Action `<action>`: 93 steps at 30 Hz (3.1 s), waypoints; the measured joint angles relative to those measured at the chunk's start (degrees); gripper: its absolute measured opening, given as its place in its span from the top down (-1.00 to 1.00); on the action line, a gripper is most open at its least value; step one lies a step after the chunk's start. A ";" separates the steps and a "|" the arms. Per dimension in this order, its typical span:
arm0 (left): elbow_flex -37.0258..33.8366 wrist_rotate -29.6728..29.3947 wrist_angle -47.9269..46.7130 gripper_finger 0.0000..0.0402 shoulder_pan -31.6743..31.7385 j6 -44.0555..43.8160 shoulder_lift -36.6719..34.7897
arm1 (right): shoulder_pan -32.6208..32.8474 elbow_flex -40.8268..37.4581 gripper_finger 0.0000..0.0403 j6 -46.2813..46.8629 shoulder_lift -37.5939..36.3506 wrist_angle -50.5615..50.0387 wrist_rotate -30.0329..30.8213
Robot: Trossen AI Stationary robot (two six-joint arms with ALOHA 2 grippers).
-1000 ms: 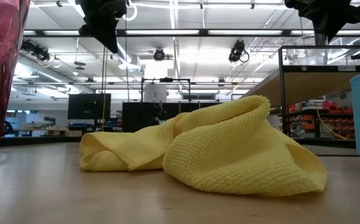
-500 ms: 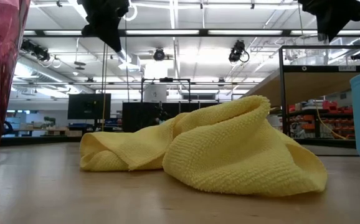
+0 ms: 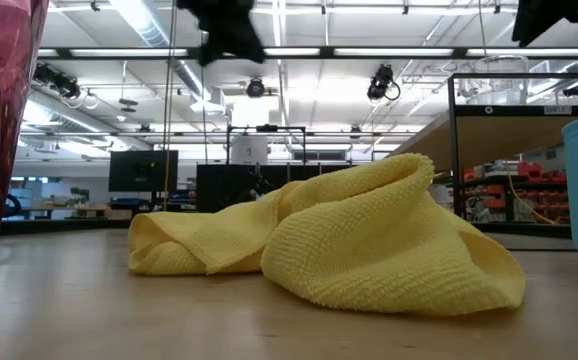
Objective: Stack small to large cups/mugs on shelf
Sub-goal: Put the transparent mug on the shelf, then put the blue mug on the shelf
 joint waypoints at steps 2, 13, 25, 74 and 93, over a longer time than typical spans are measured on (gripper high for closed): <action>0.00 1.09 6.75 0.77 -1.73 -0.72 3.56 | -0.02 -0.02 0.69 -1.16 -1.29 -0.04 2.08; 3.11 7.89 37.48 0.86 -4.27 -12.75 20.29 | -0.33 -0.66 0.95 -9.99 -6.51 -0.09 9.60; 30.64 11.77 22.60 0.83 -6.73 -9.62 38.06 | -7.48 -5.78 0.99 -18.04 -7.34 -0.06 8.62; 31.01 9.89 29.38 0.90 -5.28 -17.58 44.34 | -7.67 -13.03 1.00 -22.75 -3.79 13.35 -0.10; 31.01 16.69 26.16 0.83 -6.62 -17.18 43.55 | -7.67 -11.56 1.00 -20.09 -5.14 9.49 1.90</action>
